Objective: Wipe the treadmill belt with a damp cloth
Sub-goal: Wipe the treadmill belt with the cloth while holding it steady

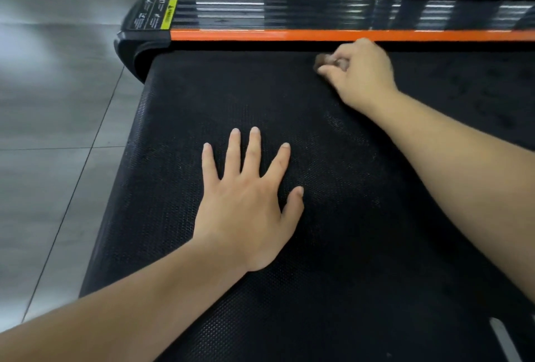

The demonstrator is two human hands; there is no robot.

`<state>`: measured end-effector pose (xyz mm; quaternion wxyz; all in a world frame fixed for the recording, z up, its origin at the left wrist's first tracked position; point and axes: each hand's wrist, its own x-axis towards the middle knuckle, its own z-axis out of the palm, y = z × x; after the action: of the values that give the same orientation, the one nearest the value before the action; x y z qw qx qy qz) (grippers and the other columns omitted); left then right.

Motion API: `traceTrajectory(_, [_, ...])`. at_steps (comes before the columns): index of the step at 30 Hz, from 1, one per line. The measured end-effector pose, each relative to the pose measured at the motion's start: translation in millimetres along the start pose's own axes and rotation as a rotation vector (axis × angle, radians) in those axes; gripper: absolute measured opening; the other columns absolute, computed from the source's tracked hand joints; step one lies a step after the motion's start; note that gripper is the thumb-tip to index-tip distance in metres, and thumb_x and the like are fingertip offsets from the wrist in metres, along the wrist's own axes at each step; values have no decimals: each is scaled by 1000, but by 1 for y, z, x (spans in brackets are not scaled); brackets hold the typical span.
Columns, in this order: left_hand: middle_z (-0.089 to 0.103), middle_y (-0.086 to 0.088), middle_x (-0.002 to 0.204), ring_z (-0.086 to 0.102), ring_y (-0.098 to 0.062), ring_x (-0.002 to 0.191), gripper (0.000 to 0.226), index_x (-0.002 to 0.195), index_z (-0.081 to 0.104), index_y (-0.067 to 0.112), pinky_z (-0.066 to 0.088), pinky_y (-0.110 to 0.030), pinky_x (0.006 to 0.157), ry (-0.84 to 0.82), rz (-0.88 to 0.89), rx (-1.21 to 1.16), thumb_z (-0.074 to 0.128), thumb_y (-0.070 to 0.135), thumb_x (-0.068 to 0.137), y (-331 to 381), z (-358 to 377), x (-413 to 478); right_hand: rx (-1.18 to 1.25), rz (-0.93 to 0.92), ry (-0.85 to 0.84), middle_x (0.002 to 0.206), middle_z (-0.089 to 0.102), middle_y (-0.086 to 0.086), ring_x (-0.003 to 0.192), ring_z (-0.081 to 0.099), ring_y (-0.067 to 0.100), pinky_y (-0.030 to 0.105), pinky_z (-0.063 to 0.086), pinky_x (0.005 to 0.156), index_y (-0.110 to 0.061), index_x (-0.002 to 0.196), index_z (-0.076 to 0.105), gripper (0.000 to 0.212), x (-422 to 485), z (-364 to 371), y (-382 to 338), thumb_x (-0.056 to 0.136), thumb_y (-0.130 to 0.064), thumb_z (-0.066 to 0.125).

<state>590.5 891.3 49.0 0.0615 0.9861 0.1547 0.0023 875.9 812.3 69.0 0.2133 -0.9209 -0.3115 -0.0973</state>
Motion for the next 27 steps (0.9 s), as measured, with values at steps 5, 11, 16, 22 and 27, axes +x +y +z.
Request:
traceTrajectory(5, [-1,-11,171,-12,-34,156,73,161,4,36,-5,-63,122,16,4,3,6,68,96,0,2,1,19,154,44,100,66,6,97,62,27,32,45,78,-19,98,71,28,26,-4,14,90,-46,65])
traceTrajectory(11, [-2,-10,171,-13,-33,156,73,161,3,37,-6,-62,122,13,-3,-8,5,68,95,0,1,1,40,-6,-43,96,62,6,89,57,25,30,39,74,-24,93,69,24,14,-1,15,88,-47,66])
traceTrajectory(16, [-3,-9,171,-13,-32,156,73,161,2,38,-6,-61,122,9,-9,-1,5,68,95,0,1,0,-11,173,74,106,62,7,97,59,25,36,49,84,-22,97,69,25,18,-6,24,90,-45,64])
traceTrajectory(22, [-6,-8,171,-16,-31,155,72,160,-2,39,-7,-61,122,-13,-21,17,3,68,94,1,0,1,-17,245,54,100,67,6,98,63,29,31,45,82,-21,100,71,29,5,-31,48,88,-46,65])
traceTrajectory(27, [-9,-6,171,-17,-30,155,72,159,-4,40,-7,-61,122,-48,-38,40,2,69,93,2,-2,2,58,-41,-106,92,55,7,81,52,22,32,40,72,-23,96,71,22,-48,-26,28,89,-43,68])
